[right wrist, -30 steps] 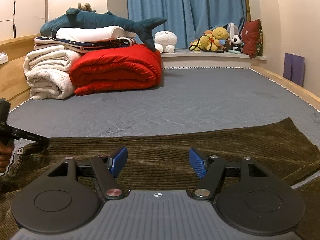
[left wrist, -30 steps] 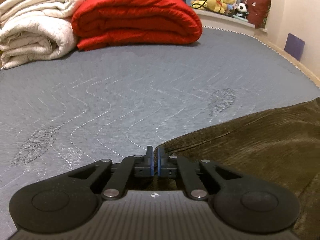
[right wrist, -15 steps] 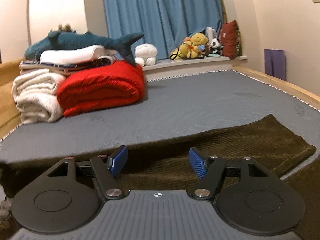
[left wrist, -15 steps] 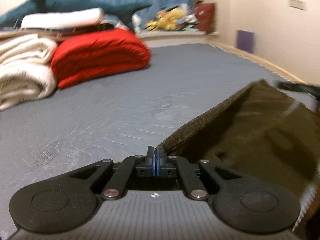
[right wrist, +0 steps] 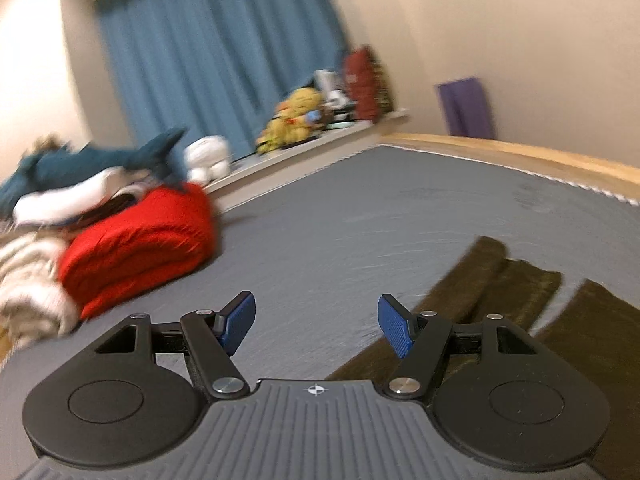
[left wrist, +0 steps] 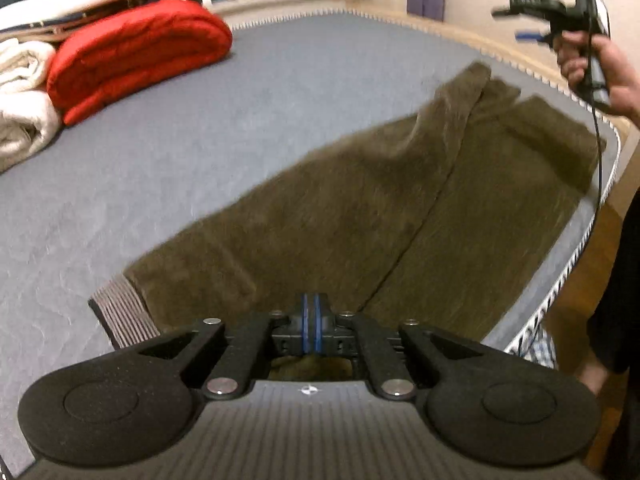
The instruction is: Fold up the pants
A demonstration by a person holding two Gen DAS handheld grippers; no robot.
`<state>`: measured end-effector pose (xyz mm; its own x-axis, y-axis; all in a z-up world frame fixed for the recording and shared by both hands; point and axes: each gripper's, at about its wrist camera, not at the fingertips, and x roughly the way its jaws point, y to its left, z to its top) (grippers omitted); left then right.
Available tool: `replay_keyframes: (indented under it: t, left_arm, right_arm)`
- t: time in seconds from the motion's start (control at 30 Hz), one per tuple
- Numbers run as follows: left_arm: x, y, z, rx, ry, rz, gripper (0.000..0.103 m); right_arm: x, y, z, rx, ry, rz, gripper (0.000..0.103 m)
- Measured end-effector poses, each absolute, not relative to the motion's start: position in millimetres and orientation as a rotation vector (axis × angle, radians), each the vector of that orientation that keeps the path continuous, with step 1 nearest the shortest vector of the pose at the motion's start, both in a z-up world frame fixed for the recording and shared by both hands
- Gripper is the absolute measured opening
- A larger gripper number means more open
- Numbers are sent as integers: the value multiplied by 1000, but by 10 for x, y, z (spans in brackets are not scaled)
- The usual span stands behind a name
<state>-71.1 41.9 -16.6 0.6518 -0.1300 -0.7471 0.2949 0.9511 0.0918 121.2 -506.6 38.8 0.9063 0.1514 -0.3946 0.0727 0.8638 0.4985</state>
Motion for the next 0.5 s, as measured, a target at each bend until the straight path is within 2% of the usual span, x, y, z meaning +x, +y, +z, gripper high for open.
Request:
replay_keyframes:
  t: [0.03,0.07,0.13,0.17,0.2,0.27,0.3,0.4,0.5]
  left_arm:
    - [-692,396,-123,215,818,-243,4]
    - [-662,329,-86,220,810,-250,4]
    - [-572,111,-16,258,797,-282,9]
    - [-525,3,-2,284,795,-302,14]
    - [-455,-114,-7,311,795,-322,22]
    - [-295,-385,-76,356,783,-338,35]
    - [-221,-494,-122,353,779,-351,36]
    - [-34,-749,-379,300,777,-386,36]
    - [41,-1009,-634,423,800,-381,37]
  right_arm:
    - [1239,-5156,356,555,446,23,70]
    - [1273,-5262,306,584,458,4,65]
    - [1355,-5420,176,645,494,-7,51]
    - [1381,-5464,101,671,515,-4,43]
    - [1451,-5508,1,701,553,5,40]
    - [1583,-5518,-174,730,625,26,40]
    - [1638,-5504,-262,733,657,30,40]
    - [1788,-5424,-482,717,737,29,40]
    - [1913,-5313,-638,695,778,52,46]
